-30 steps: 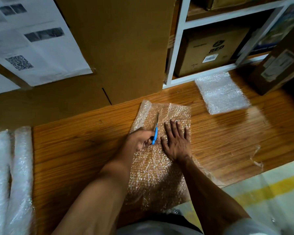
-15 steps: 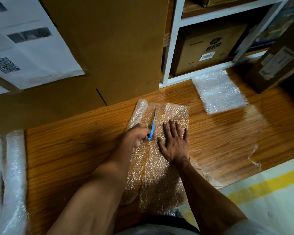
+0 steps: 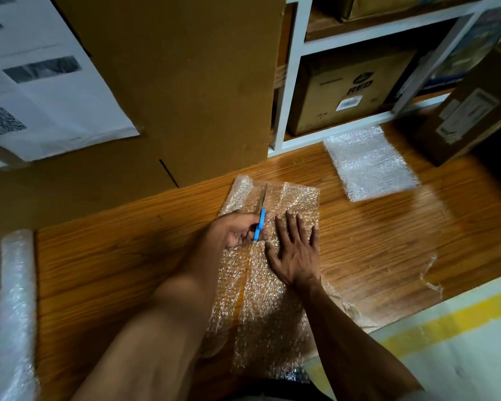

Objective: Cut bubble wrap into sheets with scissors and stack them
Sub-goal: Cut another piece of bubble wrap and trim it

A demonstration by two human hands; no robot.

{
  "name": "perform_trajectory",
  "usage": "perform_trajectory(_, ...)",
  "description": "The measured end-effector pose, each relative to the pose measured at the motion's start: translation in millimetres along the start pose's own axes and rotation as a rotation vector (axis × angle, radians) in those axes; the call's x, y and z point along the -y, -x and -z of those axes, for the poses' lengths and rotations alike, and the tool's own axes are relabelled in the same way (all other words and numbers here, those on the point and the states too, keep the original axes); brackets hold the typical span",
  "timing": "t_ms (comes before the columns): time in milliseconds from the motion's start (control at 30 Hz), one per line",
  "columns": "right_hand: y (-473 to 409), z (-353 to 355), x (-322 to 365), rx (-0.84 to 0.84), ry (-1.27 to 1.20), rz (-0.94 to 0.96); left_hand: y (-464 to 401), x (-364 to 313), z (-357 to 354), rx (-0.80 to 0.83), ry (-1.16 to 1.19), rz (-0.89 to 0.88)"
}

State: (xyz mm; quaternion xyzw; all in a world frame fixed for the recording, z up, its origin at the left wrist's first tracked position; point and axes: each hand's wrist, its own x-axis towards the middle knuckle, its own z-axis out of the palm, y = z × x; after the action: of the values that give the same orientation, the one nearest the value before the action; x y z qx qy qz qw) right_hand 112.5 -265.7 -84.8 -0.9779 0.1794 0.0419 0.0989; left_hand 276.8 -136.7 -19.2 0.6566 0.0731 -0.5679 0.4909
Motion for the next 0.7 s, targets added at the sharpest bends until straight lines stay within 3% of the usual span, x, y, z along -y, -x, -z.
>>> perform_trajectory(500,-1,0,0,0.0,-0.018,-0.002,-4,-11,-6,-0.243,0.013,-0.115)
perform_trajectory(700,-1,-1,0,-0.01,-0.028,-0.003,12,-8,-4,-0.247,0.026,-0.192)
